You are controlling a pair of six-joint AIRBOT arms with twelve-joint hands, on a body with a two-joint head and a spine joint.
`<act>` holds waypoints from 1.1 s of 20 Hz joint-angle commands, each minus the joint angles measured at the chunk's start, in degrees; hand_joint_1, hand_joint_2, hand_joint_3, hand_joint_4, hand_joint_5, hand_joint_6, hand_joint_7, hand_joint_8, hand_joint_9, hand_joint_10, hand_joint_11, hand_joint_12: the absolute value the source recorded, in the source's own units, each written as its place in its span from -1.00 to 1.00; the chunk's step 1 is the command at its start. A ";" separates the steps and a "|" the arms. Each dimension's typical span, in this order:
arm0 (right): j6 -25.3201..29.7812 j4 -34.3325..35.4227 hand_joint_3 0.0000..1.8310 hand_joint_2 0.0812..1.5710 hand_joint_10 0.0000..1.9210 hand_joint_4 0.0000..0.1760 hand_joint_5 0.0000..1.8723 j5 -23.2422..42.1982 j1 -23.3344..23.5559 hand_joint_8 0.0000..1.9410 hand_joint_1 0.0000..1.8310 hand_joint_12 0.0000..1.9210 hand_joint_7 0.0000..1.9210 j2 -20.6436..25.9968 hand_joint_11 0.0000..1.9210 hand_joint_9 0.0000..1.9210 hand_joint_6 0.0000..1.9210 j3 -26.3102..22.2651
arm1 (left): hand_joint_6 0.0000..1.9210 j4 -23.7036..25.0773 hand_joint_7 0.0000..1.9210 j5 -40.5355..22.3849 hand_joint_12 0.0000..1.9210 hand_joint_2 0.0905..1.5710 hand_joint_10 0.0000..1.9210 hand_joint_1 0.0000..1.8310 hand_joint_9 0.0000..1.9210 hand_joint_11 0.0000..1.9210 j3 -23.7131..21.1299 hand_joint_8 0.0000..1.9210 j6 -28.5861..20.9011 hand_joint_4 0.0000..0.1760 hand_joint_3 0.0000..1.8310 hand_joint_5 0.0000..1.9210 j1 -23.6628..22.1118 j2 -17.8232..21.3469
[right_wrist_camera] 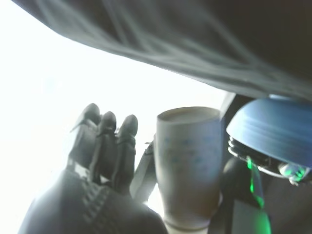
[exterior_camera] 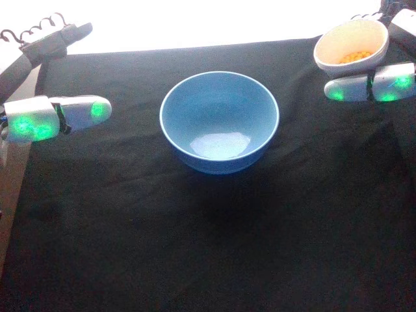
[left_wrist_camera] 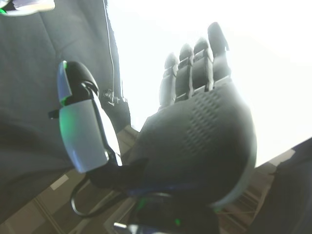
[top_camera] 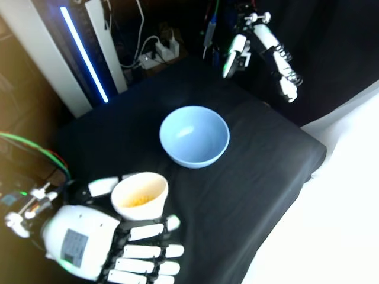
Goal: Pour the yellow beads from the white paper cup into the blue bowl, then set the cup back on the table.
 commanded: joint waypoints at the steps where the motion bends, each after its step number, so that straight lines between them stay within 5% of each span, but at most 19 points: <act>1: 0.55 1.49 -1.00 0.41 -0.96 -1.00 0.01 6.79 1.00 -0.98 0.23 -0.31 -0.08 0.35 -0.41 -0.15 0.07 0.18 | -1.00 -0.77 -0.78 -6.87 -0.38 0.14 -0.99 -0.36 -0.81 -1.00 0.49 -0.99 -0.35 -1.00 -1.00 -0.77 -0.52 -0.07; 4: 0.54 1.06 -1.00 0.45 -0.98 -1.00 -0.05 6.76 1.46 -0.99 0.24 -0.29 0.03 0.40 -0.23 0.01 0.15 0.30 | -1.00 -0.76 -0.78 -6.84 -0.44 0.14 -1.00 -0.32 -0.83 -1.00 0.61 -1.00 -0.35 -1.00 -1.00 -0.75 -0.53 -0.24; 5: 0.54 0.89 -0.99 0.38 -0.97 -1.00 -0.02 6.73 1.69 -0.46 0.33 -0.21 0.15 0.40 -0.10 0.19 0.18 0.37 | -1.00 -0.76 -0.79 -6.84 -0.41 0.14 -1.00 -0.33 -0.83 -1.00 0.65 -1.00 -0.35 -1.00 -1.00 -0.76 -0.53 -0.28; 6: 0.54 0.61 -1.00 0.39 -0.97 -1.00 -0.04 6.68 2.09 -0.28 0.34 -0.14 0.16 0.40 -0.07 0.26 0.19 0.44 | -1.00 -0.75 -0.79 -6.84 -0.39 0.15 -1.00 -0.34 -0.83 -1.00 0.67 -1.00 -0.35 -1.00 -1.00 -0.77 -0.53 -0.29; 10: 0.51 -2.73 -1.00 0.39 -0.93 -1.00 -0.04 5.36 5.19 -0.02 0.36 0.38 0.14 0.39 -0.18 0.41 0.00 0.88 | -1.00 -0.73 -0.80 -6.88 -0.39 0.14 -1.00 -0.34 -0.84 -1.00 0.73 -1.00 -0.36 -1.00 -1.00 -0.77 -0.53 -0.28; 14: 0.48 -5.45 -1.00 0.41 -0.93 -1.00 -0.09 4.64 7.81 -0.02 0.34 0.33 0.11 0.38 -0.13 0.39 0.12 0.94 | -1.00 -0.65 -0.78 -6.87 -0.32 0.15 -1.00 -0.33 -0.82 -1.00 0.77 -1.00 -0.36 -1.00 -1.00 -0.76 -0.57 -0.28; 16: 0.48 -7.23 -1.00 0.42 -0.92 -1.00 -0.01 4.63 9.08 0.18 0.33 0.59 0.02 0.39 -0.35 0.32 -0.03 0.69 | -1.00 -0.66 -0.79 -6.89 -0.30 0.13 -1.00 -0.37 -0.82 -1.00 0.79 -1.00 -0.36 -1.00 -1.00 -0.78 -0.57 -0.28; 17: 0.48 -8.29 -0.99 0.41 -0.47 -1.00 -0.02 4.55 9.79 0.17 0.34 0.66 0.03 0.39 -0.29 0.21 -0.03 0.48 | -1.00 -0.66 -0.78 -6.89 -0.31 0.12 -1.00 -0.38 -0.81 -1.00 0.79 -1.00 -0.36 -1.00 -1.00 -0.78 -0.57 -0.28; 18: 0.48 -9.57 -1.00 0.41 -0.25 -1.00 -0.02 4.35 10.56 0.08 0.33 0.61 0.05 0.39 -0.36 0.03 0.04 0.25 | -0.99 -0.66 -0.78 -6.92 -0.31 0.12 -1.00 -0.37 -0.81 -1.00 0.79 -1.00 -0.36 -1.00 -1.00 -0.76 -0.57 -0.27; 20: 0.48 -11.41 -1.00 0.39 -0.55 -1.00 -0.08 4.26 11.82 -0.13 0.35 0.32 0.16 0.39 -0.11 0.26 0.14 -0.21 | -1.00 -0.62 -0.78 -7.15 -0.33 0.11 -1.00 -0.40 -0.81 -1.00 0.78 -1.00 -0.36 -1.00 -1.00 -0.77 -0.57 -0.27; 21: 0.48 -12.84 -1.00 0.39 -0.55 -1.00 -0.08 4.26 12.78 -0.13 0.35 0.32 0.16 0.40 -0.11 0.26 0.14 -0.69 | -1.00 -0.57 -0.78 -7.15 -0.33 0.11 -1.00 -0.40 -0.81 -1.00 0.78 -1.00 -0.36 -1.00 -1.00 -0.77 -0.60 -0.27; 22: 0.48 -13.81 -1.00 0.40 -0.78 -1.00 -0.05 4.26 13.41 -0.10 0.33 0.37 0.09 0.40 -0.36 0.21 0.17 -1.03 | -1.00 -0.55 -0.78 -7.15 -0.36 0.11 -1.00 -0.42 -0.81 -1.00 0.78 -1.00 -0.36 -1.00 -1.00 -0.78 -0.62 -0.27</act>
